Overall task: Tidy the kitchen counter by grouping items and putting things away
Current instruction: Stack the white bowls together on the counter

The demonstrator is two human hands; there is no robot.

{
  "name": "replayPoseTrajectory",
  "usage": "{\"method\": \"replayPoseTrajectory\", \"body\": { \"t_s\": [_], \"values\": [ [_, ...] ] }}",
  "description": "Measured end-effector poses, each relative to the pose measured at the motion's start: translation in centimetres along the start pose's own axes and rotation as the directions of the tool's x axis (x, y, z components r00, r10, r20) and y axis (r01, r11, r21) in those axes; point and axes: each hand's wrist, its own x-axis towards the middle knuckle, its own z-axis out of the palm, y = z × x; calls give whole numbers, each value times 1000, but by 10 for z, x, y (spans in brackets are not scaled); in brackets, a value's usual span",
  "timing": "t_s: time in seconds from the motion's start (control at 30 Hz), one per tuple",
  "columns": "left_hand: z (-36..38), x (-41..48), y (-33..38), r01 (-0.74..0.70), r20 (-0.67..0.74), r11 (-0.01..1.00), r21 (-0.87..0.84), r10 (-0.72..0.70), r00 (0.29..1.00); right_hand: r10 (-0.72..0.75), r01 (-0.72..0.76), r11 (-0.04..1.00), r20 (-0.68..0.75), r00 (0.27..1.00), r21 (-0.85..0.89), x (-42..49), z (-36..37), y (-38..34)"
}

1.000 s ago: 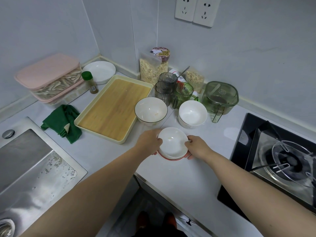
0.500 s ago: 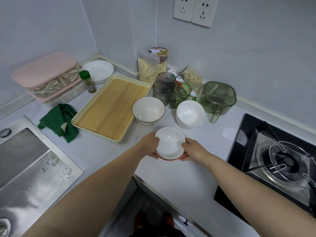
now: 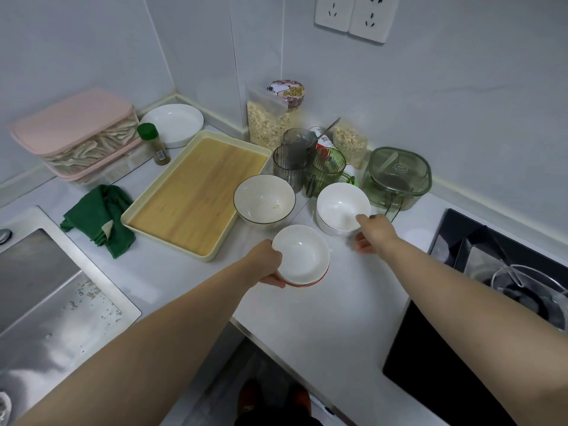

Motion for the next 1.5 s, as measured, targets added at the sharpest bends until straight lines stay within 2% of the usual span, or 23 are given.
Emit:
{"method": "replayPoseTrajectory", "body": {
  "t_s": [0.27,0.43,0.67,0.87,1.1,1.27,1.5],
  "values": [
    [-11,6,-4,-34,69,995,-98,41,997,-66,46,956,-58,996,-291,17,7,-10],
    [-17,0,-9,-80,121,985,-156,99,988,-100,71,928,-61,993,-365,19,7,-9],
    [-21,-6,-8,-74,150,981,-178,102,983,-120,108,928,-12,993,-358,16,3,1],
    [-24,-6,-7,-47,158,983,-175,76,985,-49,75,945,88,995,-319,10,0,9],
    [-40,-20,0,-19,227,973,-231,73,971,-62,119,947,194,979,-299,2,-4,14],
    [-53,-36,11,-140,213,981,-137,167,963,-97,168,929,221,971,-330,-11,1,17],
    [-68,-48,19,-142,253,968,-208,193,948,-122,209,913,255,959,-350,-29,18,27]
  ]
}}
